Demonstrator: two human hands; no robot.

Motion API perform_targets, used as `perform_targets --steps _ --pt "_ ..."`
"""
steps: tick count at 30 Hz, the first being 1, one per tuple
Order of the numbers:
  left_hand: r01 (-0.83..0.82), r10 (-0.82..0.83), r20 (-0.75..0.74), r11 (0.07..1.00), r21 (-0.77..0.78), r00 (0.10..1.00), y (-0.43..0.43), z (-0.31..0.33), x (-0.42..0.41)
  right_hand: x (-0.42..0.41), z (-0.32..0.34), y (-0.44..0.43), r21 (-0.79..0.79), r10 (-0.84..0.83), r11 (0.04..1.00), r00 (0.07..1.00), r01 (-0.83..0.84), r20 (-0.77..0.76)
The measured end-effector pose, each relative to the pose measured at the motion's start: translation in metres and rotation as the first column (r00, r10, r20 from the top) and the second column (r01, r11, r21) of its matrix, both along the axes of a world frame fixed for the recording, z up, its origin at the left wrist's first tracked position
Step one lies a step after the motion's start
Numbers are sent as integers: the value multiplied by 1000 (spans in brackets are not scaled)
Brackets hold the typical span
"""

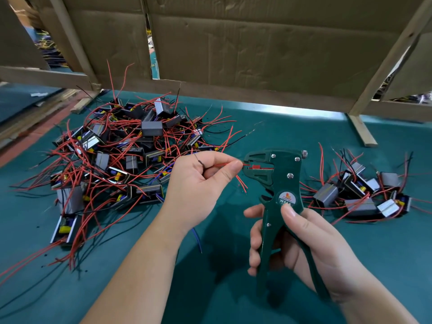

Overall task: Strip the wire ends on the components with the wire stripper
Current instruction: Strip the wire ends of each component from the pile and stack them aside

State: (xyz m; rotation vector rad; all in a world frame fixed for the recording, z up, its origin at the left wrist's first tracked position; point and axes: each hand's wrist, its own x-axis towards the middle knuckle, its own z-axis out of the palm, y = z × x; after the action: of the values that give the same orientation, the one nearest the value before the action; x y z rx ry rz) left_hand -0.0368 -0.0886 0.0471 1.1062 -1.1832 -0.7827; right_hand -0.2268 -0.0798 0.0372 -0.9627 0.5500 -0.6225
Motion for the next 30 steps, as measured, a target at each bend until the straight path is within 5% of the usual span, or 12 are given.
perform_targets --steps 9,15,18,25,30 --pt "18 -27 124 997 71 992 -1 -6 9 5 2 3 39 -62 997 993 66 -100" --pt "152 -141 -89 980 128 986 -6 -6 7 14 6 2 165 -283 935 942 313 -180" --pt "80 -87 114 995 66 990 -4 -13 2 10 8 -1 180 -264 940 952 289 -155" --pt "-81 80 57 997 7 995 -10 -13 9 6 3 -4 229 -258 944 964 238 65" --pt "11 -11 -5 999 47 1000 -8 -12 7 1 2 -8 240 -225 949 973 205 56"
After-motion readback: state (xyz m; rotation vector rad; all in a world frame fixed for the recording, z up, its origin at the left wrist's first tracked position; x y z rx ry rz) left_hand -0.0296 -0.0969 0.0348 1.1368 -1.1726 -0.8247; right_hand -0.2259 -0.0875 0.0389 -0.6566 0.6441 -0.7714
